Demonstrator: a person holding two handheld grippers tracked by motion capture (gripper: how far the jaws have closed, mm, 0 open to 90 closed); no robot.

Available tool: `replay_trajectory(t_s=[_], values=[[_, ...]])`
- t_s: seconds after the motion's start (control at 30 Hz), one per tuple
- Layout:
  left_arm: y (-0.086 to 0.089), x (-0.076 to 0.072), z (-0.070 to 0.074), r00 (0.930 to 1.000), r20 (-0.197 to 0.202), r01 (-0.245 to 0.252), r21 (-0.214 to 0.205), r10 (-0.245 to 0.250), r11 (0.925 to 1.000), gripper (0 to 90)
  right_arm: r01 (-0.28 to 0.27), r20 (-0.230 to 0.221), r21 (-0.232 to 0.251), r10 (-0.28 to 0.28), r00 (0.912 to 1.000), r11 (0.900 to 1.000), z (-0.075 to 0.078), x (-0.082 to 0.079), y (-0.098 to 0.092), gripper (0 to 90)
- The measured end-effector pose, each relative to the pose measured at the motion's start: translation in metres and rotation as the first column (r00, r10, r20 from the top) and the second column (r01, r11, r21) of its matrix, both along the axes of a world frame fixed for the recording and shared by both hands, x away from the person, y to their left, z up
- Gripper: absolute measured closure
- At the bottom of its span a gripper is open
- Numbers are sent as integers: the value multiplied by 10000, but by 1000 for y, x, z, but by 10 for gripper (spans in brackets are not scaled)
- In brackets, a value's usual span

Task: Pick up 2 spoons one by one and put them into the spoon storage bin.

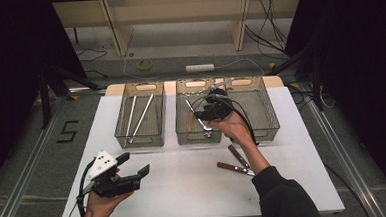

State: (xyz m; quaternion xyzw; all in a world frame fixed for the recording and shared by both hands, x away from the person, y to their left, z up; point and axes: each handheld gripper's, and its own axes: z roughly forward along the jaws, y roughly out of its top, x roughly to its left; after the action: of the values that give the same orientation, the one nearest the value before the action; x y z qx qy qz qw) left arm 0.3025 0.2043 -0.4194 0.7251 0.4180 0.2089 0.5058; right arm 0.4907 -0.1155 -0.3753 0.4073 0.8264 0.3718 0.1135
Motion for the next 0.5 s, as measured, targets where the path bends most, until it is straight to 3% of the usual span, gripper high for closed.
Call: replay_trajectory(t_s=[0.2, 0.5], values=[[0, 0, 0, 10000, 4, -10, 24, 10, 10000, 183, -473, 69, 19, 473, 9989, 9989, 11, -20, -12, 433], [0, 0, 0, 10000, 25, -28, 15, 28, 10000, 183, -935, -37, -230, 934, 9956, 9954, 16, -49, -31, 365]])
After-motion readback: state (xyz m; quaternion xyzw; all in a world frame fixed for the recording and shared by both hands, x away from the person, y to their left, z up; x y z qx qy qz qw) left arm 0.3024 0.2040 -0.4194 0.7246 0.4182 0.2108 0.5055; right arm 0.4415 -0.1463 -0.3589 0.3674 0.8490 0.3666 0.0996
